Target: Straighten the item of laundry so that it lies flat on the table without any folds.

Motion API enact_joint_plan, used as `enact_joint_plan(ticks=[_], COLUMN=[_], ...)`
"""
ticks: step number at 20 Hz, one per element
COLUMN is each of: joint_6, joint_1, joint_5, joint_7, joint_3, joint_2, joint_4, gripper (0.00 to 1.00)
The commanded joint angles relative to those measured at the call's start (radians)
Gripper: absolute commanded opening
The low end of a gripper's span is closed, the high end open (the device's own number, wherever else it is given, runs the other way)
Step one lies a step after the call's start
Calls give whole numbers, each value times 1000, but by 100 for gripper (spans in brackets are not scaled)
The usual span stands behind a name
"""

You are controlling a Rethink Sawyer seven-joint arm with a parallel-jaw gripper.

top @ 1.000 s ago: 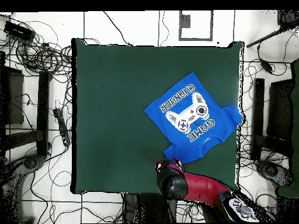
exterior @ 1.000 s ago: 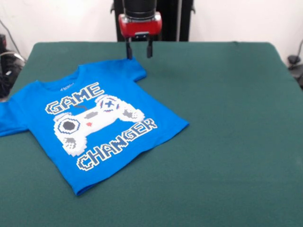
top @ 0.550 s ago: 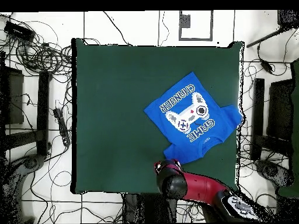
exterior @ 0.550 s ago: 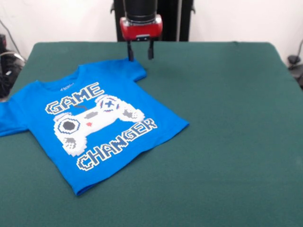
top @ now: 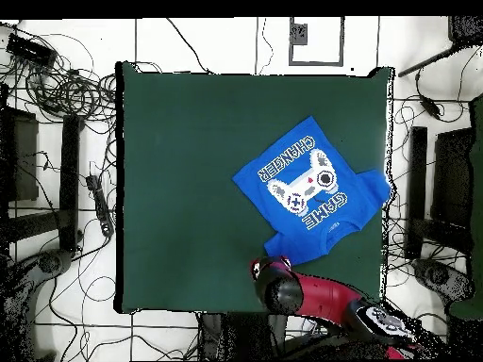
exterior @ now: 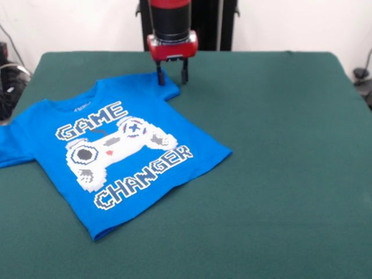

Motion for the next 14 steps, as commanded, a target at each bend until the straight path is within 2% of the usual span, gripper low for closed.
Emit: enact_joint_plan(ticks=[1,9,10,14], joint_6=[51,1,7,61], joint_1=[-4,-26,-31,-33], joint_5=[20,14,13,14], joint_7=[124,123,119,97], joint_3=[39,53,57,57], joint_2=[86,155,155,149], joint_4=[-147,-200,-200,-215], gripper=[100,100,0,0])
